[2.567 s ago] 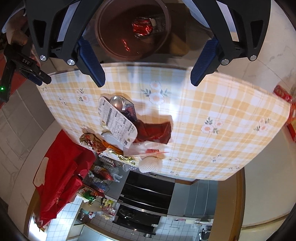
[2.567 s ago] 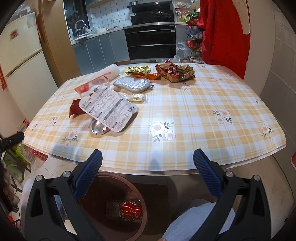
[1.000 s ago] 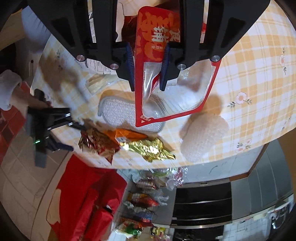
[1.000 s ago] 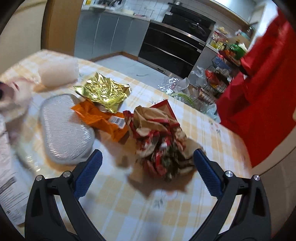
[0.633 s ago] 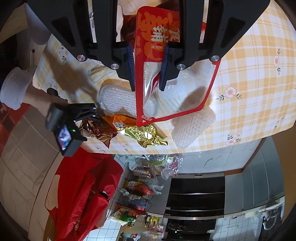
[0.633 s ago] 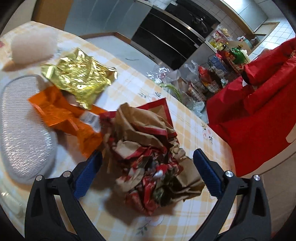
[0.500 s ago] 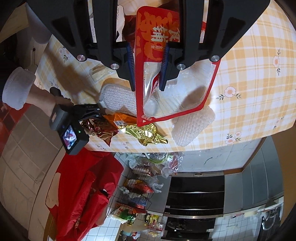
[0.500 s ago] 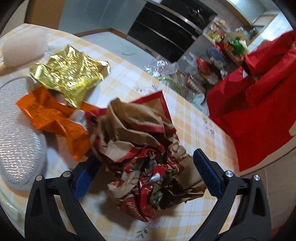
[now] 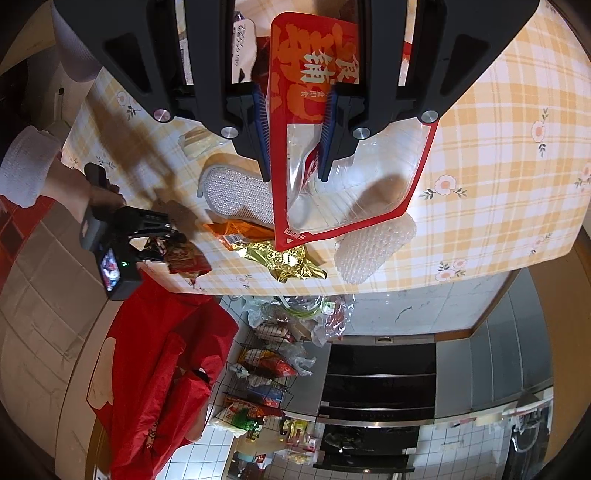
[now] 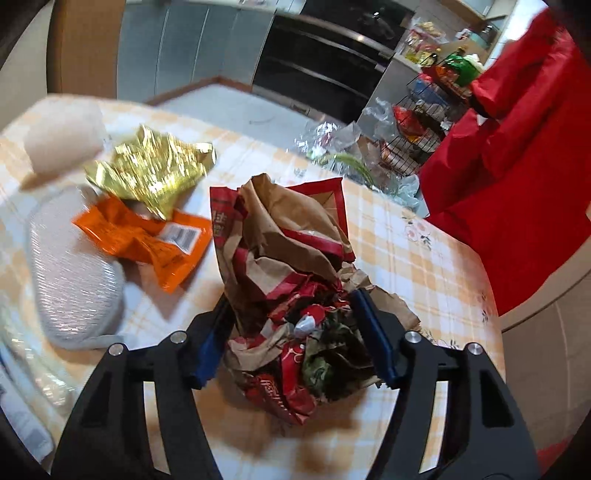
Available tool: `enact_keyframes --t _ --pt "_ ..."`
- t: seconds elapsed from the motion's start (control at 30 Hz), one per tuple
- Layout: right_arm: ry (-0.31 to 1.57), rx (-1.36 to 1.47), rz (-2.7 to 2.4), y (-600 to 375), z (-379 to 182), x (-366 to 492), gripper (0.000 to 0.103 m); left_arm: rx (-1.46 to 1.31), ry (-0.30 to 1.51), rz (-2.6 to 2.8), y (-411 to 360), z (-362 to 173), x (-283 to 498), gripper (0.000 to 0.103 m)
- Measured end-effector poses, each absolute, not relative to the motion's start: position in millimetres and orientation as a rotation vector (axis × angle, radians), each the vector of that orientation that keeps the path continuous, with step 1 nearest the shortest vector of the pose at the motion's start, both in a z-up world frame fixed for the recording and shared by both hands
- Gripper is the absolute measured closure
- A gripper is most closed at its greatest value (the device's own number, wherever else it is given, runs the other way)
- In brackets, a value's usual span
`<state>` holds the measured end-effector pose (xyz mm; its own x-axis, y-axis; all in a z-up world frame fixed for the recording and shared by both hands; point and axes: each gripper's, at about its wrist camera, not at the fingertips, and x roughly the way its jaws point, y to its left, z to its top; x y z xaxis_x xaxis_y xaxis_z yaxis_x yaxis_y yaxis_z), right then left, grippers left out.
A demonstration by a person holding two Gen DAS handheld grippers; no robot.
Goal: Collect trash
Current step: 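Grasp the crumpled brown-and-red paper wrapper with the right tool and lift, then carry the wrapper to the bin and open the right tool while the left tool holds the bag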
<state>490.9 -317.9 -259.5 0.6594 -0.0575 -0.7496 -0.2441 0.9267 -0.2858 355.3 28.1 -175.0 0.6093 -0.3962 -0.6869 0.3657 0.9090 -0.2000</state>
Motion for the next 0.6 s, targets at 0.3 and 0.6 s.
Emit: enact_keyframes --t 0.3,0.6 --pt "0.744 -0.288 0.212 -310 -204 421 0.038 -0.020 0.758 -0.436 20 -145 318 0.079" --pt "0.656 -0.190 0.292 -299 -160 334 0.038 -0.038 0.729 -0.425 17 -125 261 0.079"
